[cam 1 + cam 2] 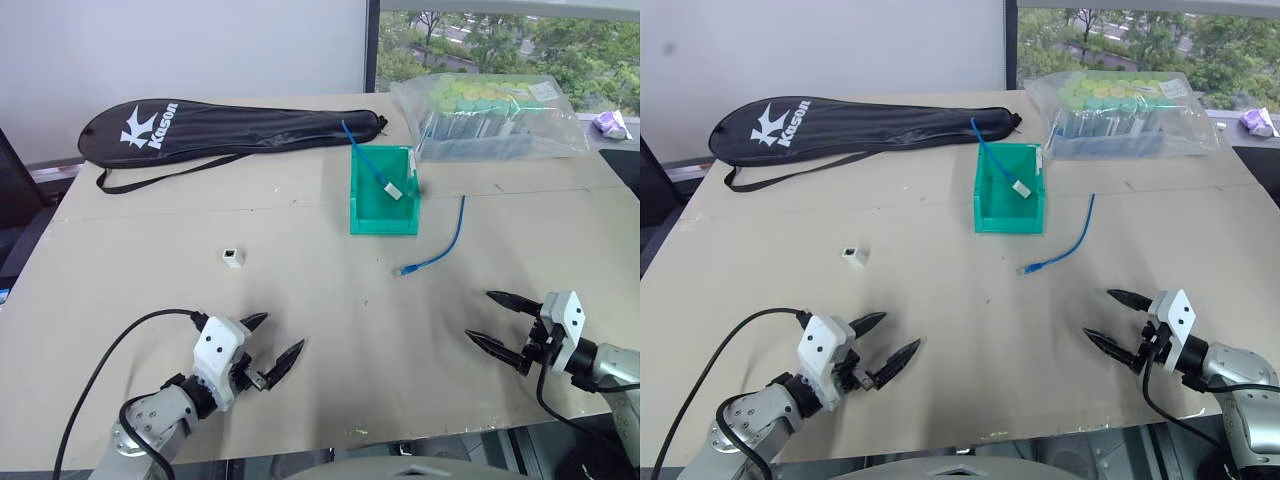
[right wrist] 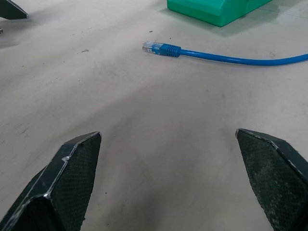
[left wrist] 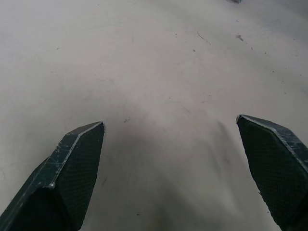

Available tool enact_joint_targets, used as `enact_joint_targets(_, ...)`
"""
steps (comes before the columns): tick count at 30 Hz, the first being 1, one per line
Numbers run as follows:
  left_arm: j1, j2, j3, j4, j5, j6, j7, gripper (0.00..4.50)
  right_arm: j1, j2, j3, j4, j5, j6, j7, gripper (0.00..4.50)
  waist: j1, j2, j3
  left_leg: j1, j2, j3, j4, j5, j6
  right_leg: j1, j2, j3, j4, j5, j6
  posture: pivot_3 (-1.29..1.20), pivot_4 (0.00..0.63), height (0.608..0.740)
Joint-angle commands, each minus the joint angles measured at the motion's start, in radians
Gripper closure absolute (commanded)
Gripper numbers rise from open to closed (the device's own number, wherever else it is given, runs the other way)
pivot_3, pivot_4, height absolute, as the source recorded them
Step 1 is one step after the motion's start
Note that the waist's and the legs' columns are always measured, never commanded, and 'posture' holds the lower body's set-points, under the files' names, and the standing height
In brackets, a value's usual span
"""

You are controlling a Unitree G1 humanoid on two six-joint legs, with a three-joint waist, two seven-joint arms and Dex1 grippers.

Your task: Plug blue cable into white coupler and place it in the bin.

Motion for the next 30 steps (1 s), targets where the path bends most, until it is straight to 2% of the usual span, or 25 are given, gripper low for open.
enact_joint_targets(1, 0.003, 0.011, 0.013, -0.028, -0.018, -0.028, -0.028, 0.00, -0.002, -0.003, -0.017, -0.002, 0.003, -0.040, 0.016, 0.09, 0.000, 0.000, 0.000, 0.000, 0.000, 0.000, 0.000, 0.000, 0.000, 0.000, 0.000, 0.000, 0.000, 0.000, 0.000, 0.00, 0.150, 0.740)
enact_joint_targets(21, 0.002, 0.023, 0.033, -0.004, -0.022, -0.065, -0.090, 0.00, -0.026, -0.001, 0.021, 0.041, -0.046, -0.112, 0.034, 0.09, 0.000, 0.000, 0.000, 0.000, -0.001, 0.000, 0.002, 0.000, 0.000, 0.000, 0.005, 0.000, 0.001, 0.000, 0.001, 0.00, 0.150, 0.740)
enact_joint_targets(25, -0.056, 0.088, 0.072, -0.007, -0.058, -0.053, -0.150, 0.00, -0.142, -0.013, 0.060, 0.067, -0.060, -0.090, 0.055, 0.09, -0.003, 0.000, 0.000, 0.002, 0.000, 0.001, 0.002, 0.000, 0.000, 0.001, 0.007, 0.001, 0.003, 0.002, 0.003, 0.00, 0.150, 0.740)
enact_joint_targets(30, -0.149, 0.235, 0.114, 0.015, -0.124, -0.021, -0.300, 0.00, -0.426, -0.013, 0.186, 0.183, -0.151, 0.026, 0.042, 0.09, -0.008, -0.001, 0.002, 0.008, 0.000, 0.004, 0.003, 0.000, 0.000, 0.003, 0.008, 0.002, 0.009, 0.000, 0.000, 0.00, 0.150, 0.740)
